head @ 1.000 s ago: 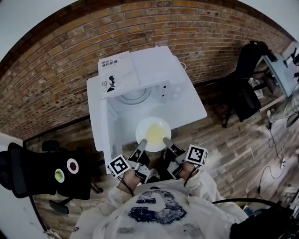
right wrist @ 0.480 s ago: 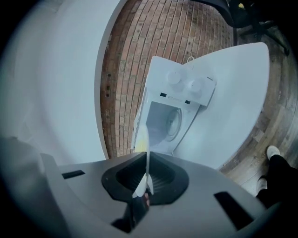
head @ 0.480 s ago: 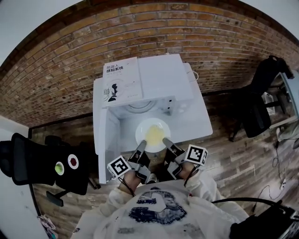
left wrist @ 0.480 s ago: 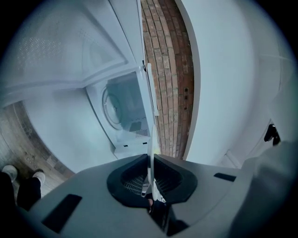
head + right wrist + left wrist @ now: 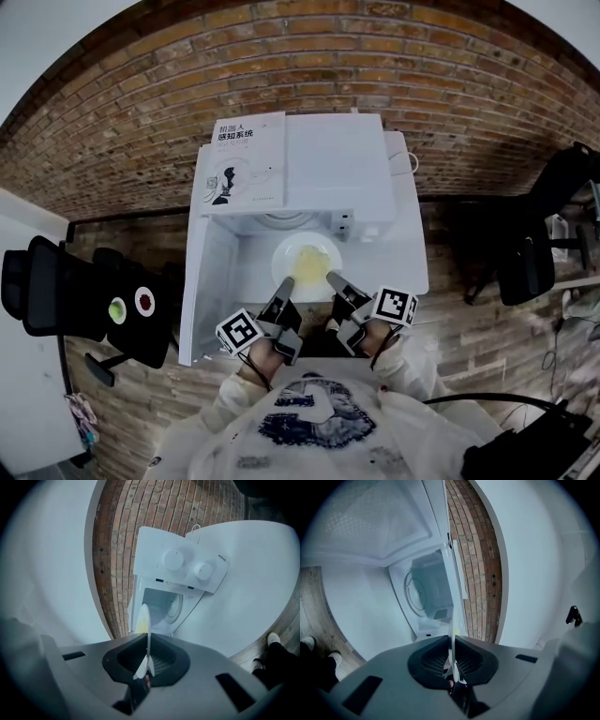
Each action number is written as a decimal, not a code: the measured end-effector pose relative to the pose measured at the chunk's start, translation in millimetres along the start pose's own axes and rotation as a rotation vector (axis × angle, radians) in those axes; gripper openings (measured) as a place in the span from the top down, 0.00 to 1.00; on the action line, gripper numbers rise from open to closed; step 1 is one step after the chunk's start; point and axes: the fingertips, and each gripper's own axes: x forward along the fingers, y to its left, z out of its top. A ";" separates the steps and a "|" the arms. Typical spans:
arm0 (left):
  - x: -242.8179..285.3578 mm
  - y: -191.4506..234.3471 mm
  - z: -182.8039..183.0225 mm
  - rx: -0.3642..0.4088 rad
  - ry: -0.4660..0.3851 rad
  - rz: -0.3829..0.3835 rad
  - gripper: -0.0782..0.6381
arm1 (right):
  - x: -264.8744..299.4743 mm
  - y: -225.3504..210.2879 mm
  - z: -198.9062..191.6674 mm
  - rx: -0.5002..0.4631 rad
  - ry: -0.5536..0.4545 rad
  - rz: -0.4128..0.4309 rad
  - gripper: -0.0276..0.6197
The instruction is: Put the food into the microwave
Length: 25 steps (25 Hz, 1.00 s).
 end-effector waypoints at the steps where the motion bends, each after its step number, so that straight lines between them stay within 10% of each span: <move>1: 1.9 0.3 -0.1 -0.008 -0.010 -0.002 0.84 | 1.6 -1.6 1.1 0.007 0.010 -0.001 0.92; 25: 42.6 56.8 58.8 -0.045 0.003 0.016 0.84 | 74.0 -44.7 23.9 0.055 0.006 -0.080 0.92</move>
